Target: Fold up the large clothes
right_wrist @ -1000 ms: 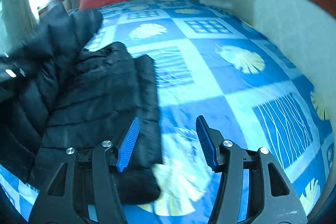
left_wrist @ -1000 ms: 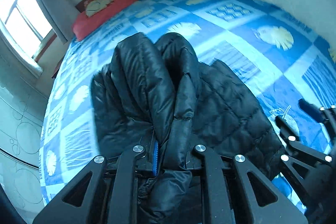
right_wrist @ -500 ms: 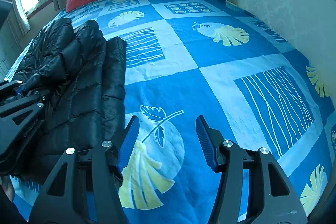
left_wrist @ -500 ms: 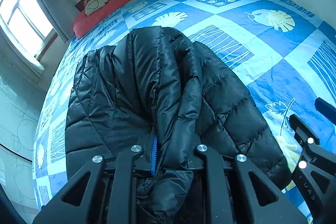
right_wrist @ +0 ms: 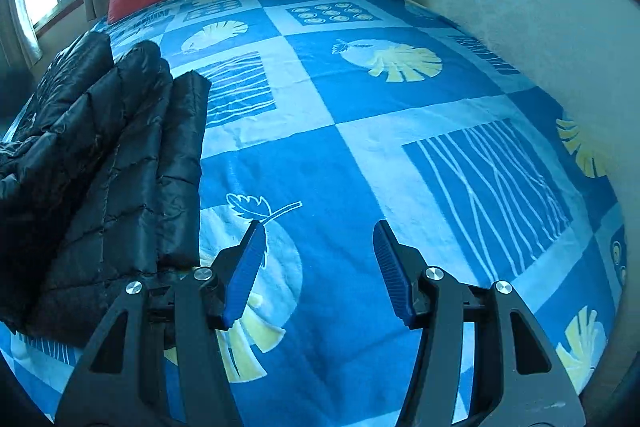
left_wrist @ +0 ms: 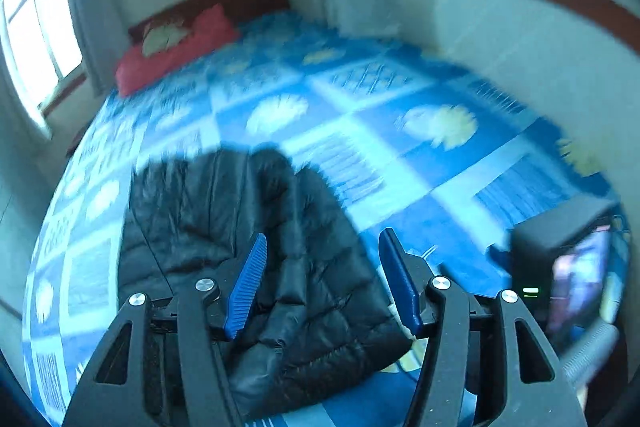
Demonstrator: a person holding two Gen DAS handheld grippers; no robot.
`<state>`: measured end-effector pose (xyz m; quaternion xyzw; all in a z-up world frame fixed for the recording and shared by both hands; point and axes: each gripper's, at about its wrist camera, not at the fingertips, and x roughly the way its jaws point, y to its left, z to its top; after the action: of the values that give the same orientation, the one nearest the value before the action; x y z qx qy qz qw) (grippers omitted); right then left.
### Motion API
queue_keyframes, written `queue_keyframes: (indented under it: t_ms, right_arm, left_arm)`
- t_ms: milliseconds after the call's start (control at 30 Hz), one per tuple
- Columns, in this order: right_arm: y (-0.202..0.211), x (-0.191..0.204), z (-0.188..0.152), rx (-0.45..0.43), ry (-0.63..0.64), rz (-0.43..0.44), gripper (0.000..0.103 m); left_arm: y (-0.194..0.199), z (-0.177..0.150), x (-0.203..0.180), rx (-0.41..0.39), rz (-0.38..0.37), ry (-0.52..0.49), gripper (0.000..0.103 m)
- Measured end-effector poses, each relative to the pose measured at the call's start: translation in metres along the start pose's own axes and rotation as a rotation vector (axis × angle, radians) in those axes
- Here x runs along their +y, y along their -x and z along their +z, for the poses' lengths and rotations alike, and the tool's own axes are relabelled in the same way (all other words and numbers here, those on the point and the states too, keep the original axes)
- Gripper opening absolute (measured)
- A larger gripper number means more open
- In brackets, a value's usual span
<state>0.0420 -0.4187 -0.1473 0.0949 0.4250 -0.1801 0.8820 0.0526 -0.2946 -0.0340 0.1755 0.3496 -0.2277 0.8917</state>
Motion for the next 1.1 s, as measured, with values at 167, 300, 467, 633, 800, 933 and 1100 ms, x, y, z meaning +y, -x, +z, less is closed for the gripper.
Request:
queue_keyframes:
  t_ms: [167, 300, 467, 633, 800, 933, 1100]
  right_arm:
    - [0.025, 0.017, 0.019, -0.05, 0.013, 0.036, 0.058]
    - [0.042, 0.049, 0.04, -0.094, 0.044, 0.089, 0.065]
    - [0.05, 0.096, 0.064, -0.093, 0.059, 0.21, 0.065]
    - [0.039, 0.138, 0.077, -0.04, 0.071, 0.279, 0.08]
    - [0.014, 0.162, 0.068, 0.061, 0.106, 0.238, 0.081]
    - [0.006, 0.163, 0.06, 0.104, 0.096, 0.3, 0.052]
    - [0.012, 0.16, 0.061, 0.078, 0.15, 0.315, 0.02]
  left_arm:
    - [0.044, 0.006, 0.063, -0.103, -0.002, 0.094, 0.069]
    - [0.041, -0.014, 0.14, -0.102, 0.141, 0.164, 0.07]
    - [0.011, -0.068, 0.229, 0.013, 0.257, 0.306, 0.07]
    - [-0.017, -0.125, 0.274, 0.118, 0.281, 0.428, 0.07]
    - [-0.035, -0.151, 0.278, 0.162, 0.229, 0.454, 0.07]
    - [-0.042, -0.153, 0.271, 0.166, 0.19, 0.449, 0.07]
    - [-0.048, -0.146, 0.265, 0.156, 0.144, 0.448, 0.07]
